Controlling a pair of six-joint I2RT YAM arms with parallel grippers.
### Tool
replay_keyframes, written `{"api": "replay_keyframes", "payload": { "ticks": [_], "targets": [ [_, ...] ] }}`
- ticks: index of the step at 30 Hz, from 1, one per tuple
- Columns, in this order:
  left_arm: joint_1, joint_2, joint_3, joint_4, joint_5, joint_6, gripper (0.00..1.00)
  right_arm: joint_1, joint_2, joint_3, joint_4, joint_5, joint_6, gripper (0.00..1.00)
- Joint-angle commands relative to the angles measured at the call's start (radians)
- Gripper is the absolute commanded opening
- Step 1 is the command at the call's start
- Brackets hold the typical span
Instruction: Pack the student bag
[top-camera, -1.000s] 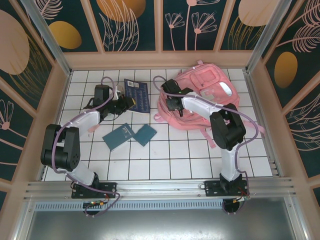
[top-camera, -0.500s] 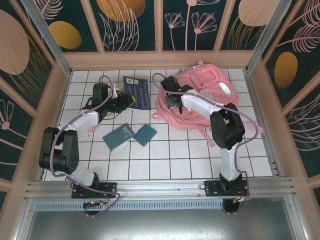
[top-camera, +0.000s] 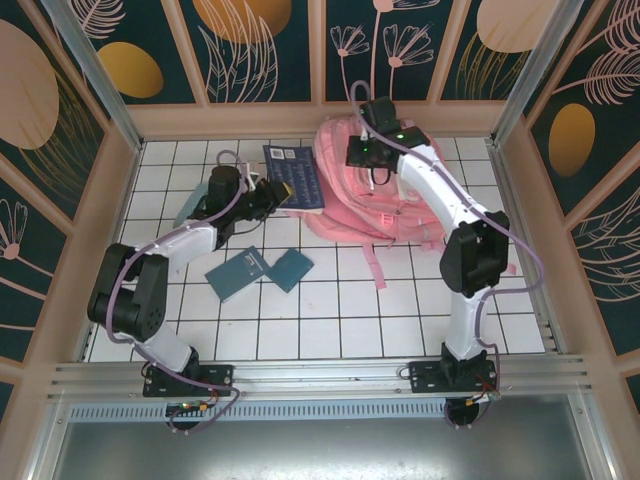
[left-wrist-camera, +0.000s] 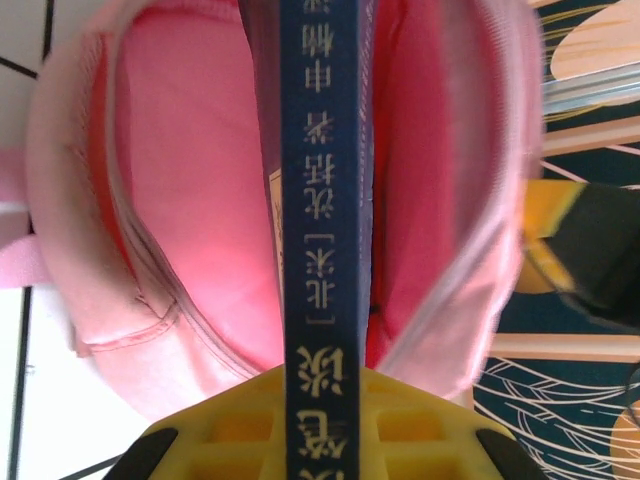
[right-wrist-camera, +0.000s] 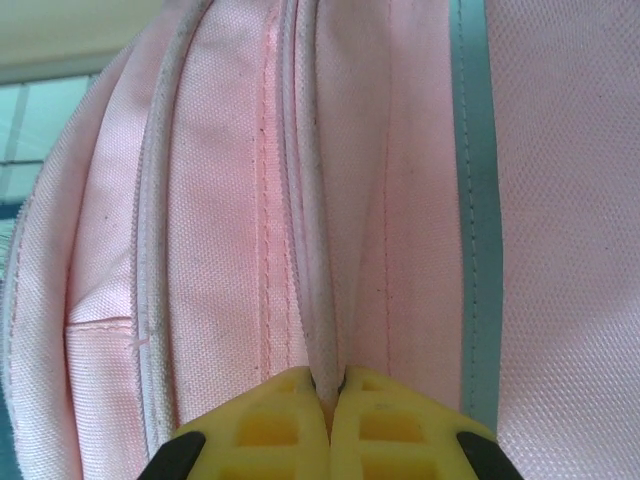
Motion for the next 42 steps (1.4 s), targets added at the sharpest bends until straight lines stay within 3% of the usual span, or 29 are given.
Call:
{"api": "replay_keyframes", "payload": {
  "ticks": [1,7,17,27,30,34,38,42],
  "targets": [
    [-0.043,0.049,0.081,0.131,-0.036,-0.060,0.00,-0.049,-0.091,0.046,0.094,-0.212,0.073,0.00],
    [-0.142,0.184,0.201,0.156,-0.075,-0.092,0.00,-0.103,-0.133,0.021,0.169,-0.356,0.153,0.00],
    [-0.294,0.472,0.515,0.170,-0.097,-0.171,0.00,-0.120,-0.144,0.025,0.165,-0.380,0.183,0.00],
    [-0.370,0.692,0.831,-0.089,-0.157,-0.081,0.00,-0.125,-0.161,0.000,0.177,-0.387,0.191,0.00],
    [-0.383,0.764,0.958,-0.244,-0.186,-0.015,0.03,-0.128,-0.157,0.001,0.178,-0.390,0.192,0.00],
    [-0.392,0.812,1.041,-0.331,-0.172,0.012,0.15,-0.135,-0.155,-0.005,0.178,-0.388,0.187,0.00],
    [-0.392,0.766,1.024,-0.372,-0.198,0.053,0.46,-0.141,-0.157,-0.017,0.180,-0.387,0.184,0.00],
    [-0.391,0.678,0.981,-0.425,-0.257,0.116,0.62,-0.147,-0.160,-0.039,0.183,-0.376,0.175,0.00]
  ]
}}
